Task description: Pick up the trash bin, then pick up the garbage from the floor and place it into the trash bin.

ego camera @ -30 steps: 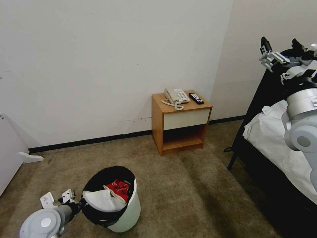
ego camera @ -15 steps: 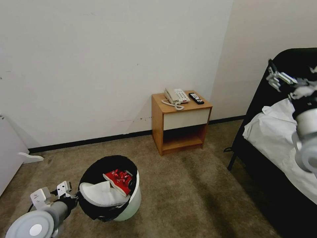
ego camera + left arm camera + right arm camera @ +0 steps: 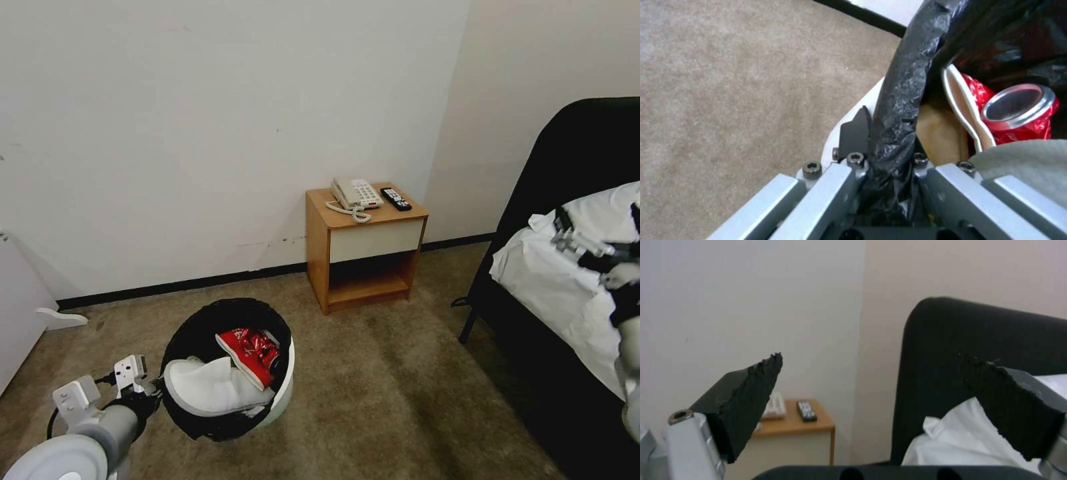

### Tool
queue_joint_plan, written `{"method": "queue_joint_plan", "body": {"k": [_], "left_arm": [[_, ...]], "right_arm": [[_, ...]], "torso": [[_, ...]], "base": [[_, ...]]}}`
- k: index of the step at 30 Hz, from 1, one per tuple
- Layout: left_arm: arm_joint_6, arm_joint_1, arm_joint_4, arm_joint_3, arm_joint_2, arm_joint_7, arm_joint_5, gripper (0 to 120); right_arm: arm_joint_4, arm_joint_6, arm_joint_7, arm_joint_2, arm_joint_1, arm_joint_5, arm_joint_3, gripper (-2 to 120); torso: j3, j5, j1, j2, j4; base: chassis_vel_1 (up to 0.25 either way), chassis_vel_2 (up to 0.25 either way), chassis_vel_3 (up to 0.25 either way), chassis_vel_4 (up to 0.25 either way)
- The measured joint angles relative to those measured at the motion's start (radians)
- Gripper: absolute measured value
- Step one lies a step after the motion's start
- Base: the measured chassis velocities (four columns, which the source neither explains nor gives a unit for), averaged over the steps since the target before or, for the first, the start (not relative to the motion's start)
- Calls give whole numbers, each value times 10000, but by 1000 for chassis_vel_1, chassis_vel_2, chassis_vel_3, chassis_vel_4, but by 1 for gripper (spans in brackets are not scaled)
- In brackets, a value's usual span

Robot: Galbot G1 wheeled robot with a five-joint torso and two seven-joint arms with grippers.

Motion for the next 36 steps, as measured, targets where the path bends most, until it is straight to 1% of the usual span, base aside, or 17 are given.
{"method": "queue_joint_plan", "body": {"k": [4,6,7,9,11,12,13,15,16,18,19,21,22,24,25,27,36], "left_arm": [[-1,56,-94,35,-117,110,225,2],[-3,92,-222,76,-281,227,490,2],[-3,92,-222,76,-281,227,490,2],[-4,117,-276,113,-453,427,906,2],[-4,117,-276,113,-453,427,906,2],[-3,163,-337,132,-616,511,1110,2],[-3,163,-337,132,-616,511,1110,2],[-5,222,-358,142,-750,731,1501,2],[-5,222,-358,142,-750,731,1501,2],[-4,271,-400,130,-863,852,1739,2],[-4,271,-400,130,-863,852,1739,2],[-5,294,-410,133,-1014,1042,2081,2],[-5,294,-410,133,-1014,1042,2081,2],[-4,304,-409,166,-1170,1210,2463,2],[-4,304,-409,166,-1170,1210,2463,2],[-5,296,-401,172,-1280,1410,2825,2],[-5,309,-328,210,-1382,1741,3390,2]], "right_arm": [[4,121,-102,272,-292,-495,-249,100],[-38,331,-262,738,-665,-1126,-687,100],[-38,331,-262,738,-665,-1126,-687,100],[-293,593,-340,1124,-788,-1598,-1155,100],[-293,593,-340,1124,-788,-1598,-1155,100],[-566,856,-354,1564,-799,-2021,-1635,100],[-566,856,-354,1564,-799,-2021,-1635,100],[-804,1175,-354,2036,-900,-2509,-2022,100],[-804,1175,-354,2036,-900,-2509,-2022,100],[-1079,1505,-361,2539,-1019,-3108,-2213,100],[-1079,1505,-361,2539,-1019,-3108,-2213,100],[-1207,1692,-363,2889,-1136,-3490,-2207,100],[-1207,1692,-363,2889,-1136,-3490,-2207,100],[-1190,1723,-299,3070,-1256,-3727,-2042,100],[-1190,1723,-299,3070,-1256,-3727,-2042,100],[-1086,1771,-194,3210,-1394,-4073,-1716,100],[-988,2016,-99,3468,-1622,-4527,-1128,100]], "torso": [[0,1,1,0,0],[0,1,0,1,0],[0,1,0,1,0],[0,1,0,1,-2],[0,1,0,1,-2],[1,2,1,0,2],[1,2,1,0,2],[1,1,1,0,-1],[1,1,1,0,-1],[1,2,2,0,0],[1,2,2,0,0],[1,2,2,1,-1],[1,2,2,1,-1],[1,0,2,0,0],[1,0,2,0,0],[1,2,2,0,-1],[1,2,2,0,-1]], "base": [[0,0,0,0],[0,0,0,0],[0,0,0,0],[0,0,0,0],[0,0,0,0],[0,0,0,0],[0,0,0,0],[0,0,0,0],[0,0,0,0],[0,0,0,0],[0,0,0,0],[0,0,0,0],[0,0,0,0],[0,0,0,0],[0,0,0,0],[0,0,0,0],[0,0,0,0]]}}
